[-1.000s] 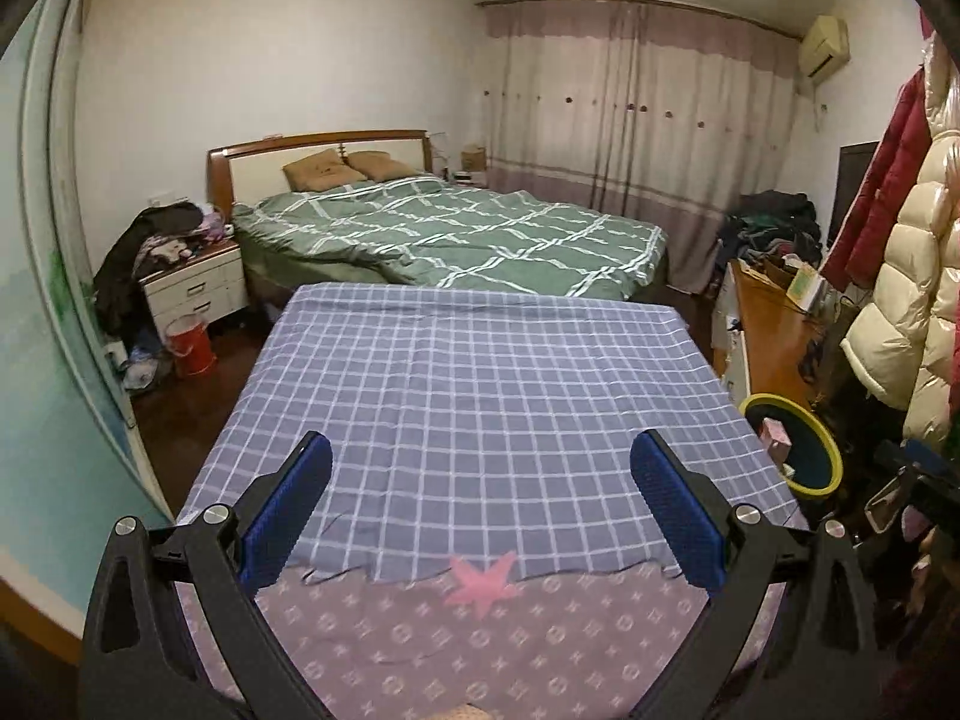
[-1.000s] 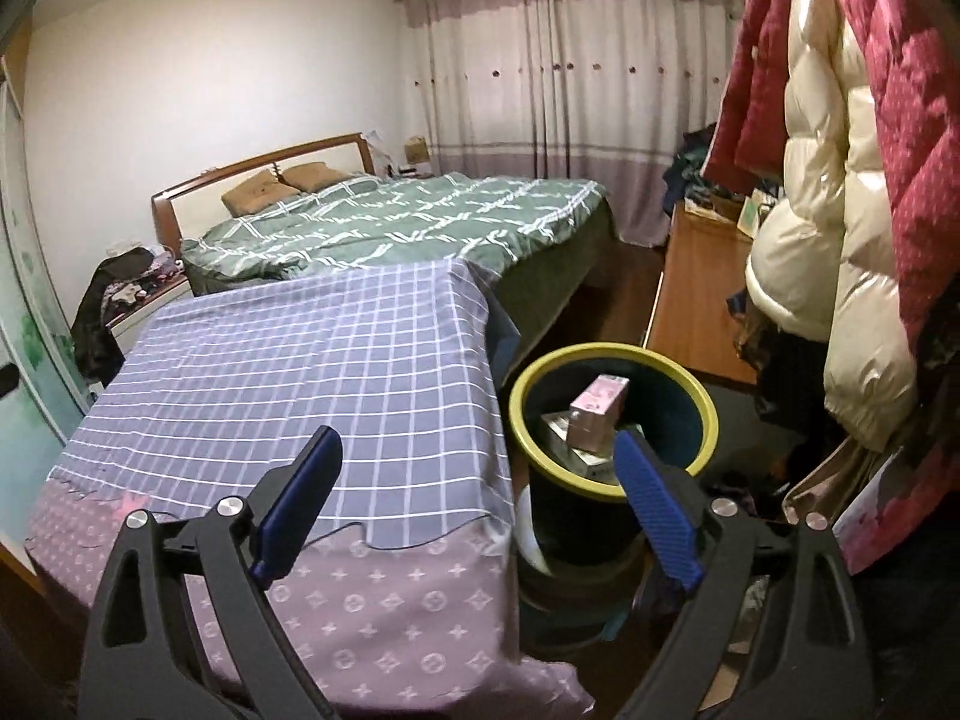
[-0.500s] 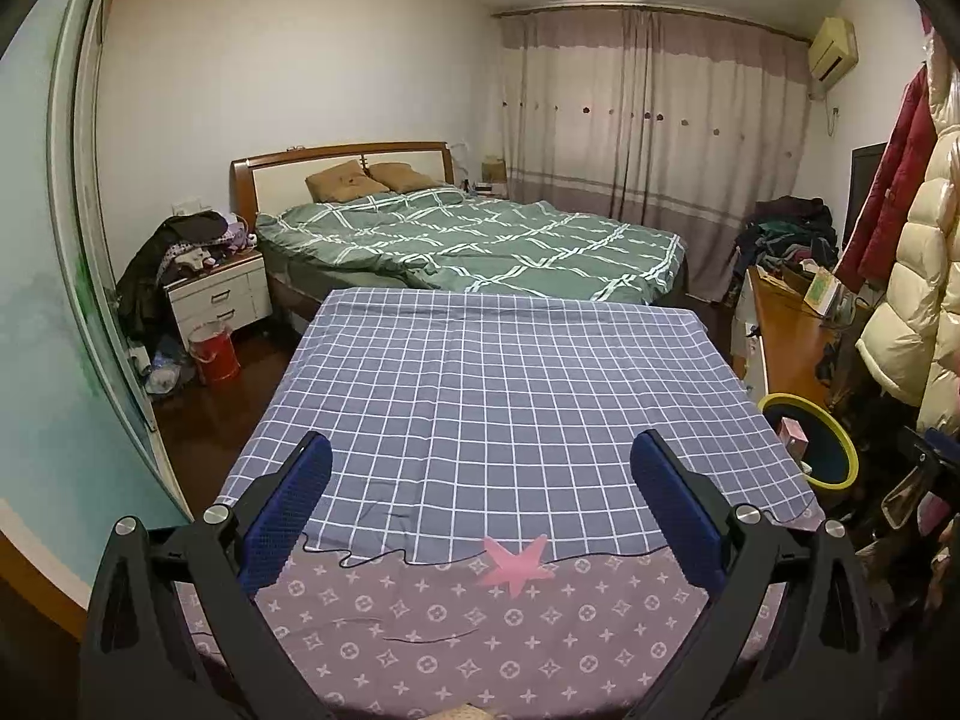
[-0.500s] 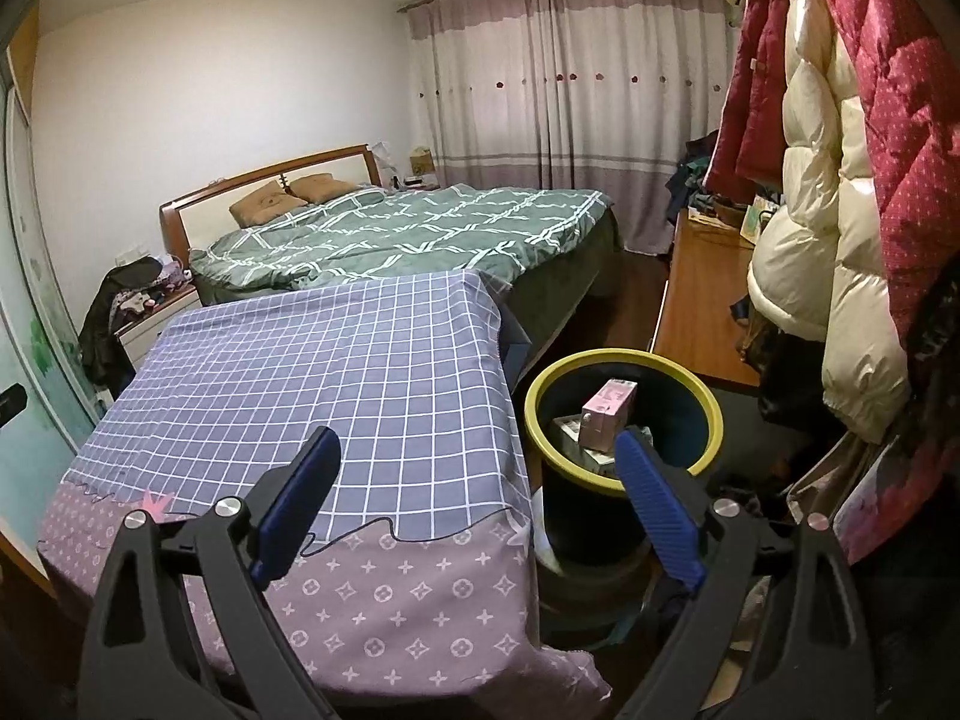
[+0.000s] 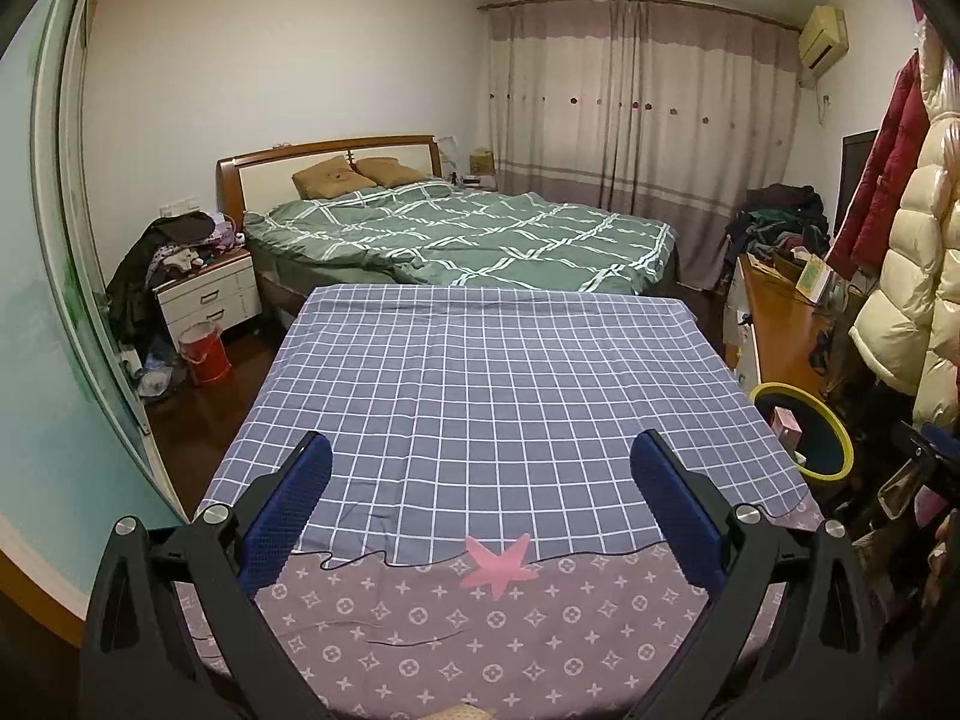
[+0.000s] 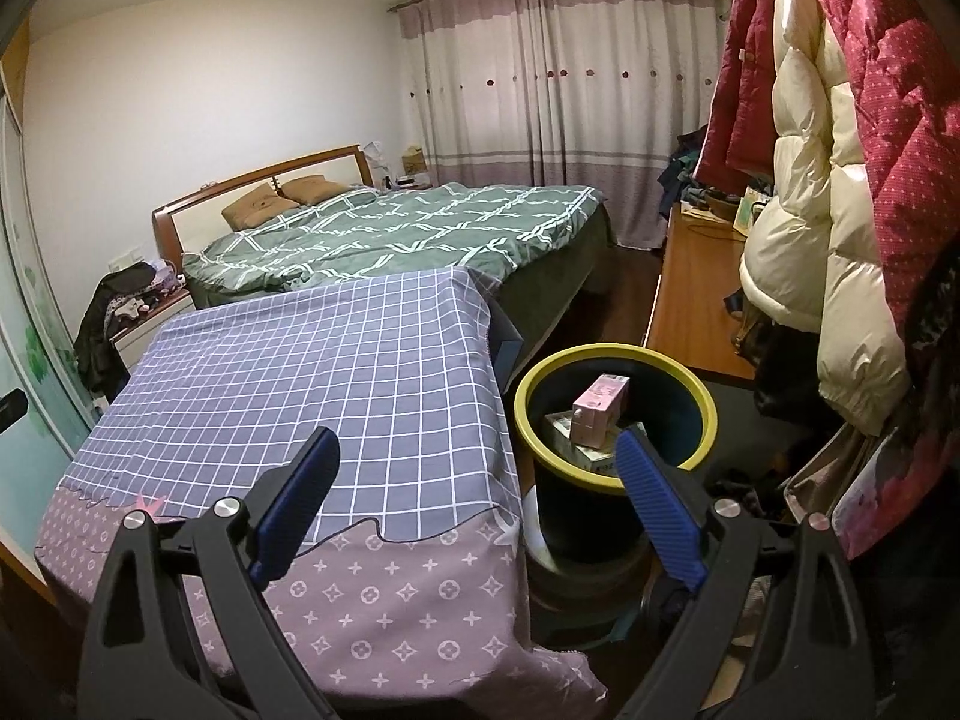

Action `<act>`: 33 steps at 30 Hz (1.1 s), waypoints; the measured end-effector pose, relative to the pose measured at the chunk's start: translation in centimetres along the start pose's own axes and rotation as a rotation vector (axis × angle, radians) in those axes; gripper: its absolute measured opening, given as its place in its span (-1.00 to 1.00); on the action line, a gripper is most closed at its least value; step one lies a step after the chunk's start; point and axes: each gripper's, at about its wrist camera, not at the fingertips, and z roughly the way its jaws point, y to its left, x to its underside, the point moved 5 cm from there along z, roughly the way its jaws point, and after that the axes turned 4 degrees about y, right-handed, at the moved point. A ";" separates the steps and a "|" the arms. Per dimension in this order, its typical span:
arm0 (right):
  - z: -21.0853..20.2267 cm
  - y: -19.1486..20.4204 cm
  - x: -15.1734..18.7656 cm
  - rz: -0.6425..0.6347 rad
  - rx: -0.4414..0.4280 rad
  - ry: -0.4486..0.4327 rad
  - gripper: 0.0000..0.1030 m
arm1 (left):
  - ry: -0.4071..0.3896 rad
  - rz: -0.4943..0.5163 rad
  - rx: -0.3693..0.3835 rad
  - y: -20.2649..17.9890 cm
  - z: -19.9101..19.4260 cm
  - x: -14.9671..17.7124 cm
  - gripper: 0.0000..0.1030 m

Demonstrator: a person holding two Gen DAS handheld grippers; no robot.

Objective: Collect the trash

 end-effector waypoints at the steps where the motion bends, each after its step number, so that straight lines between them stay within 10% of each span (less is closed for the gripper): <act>1: 0.0 0.0 0.0 0.000 0.001 0.000 0.72 | 0.000 0.001 0.001 -0.1 0.0 0.0 0.91; 33: 0.7 -0.2 0.2 0.008 0.008 0.017 0.72 | 0.032 0.002 0.021 -0.7 1.3 0.3 0.91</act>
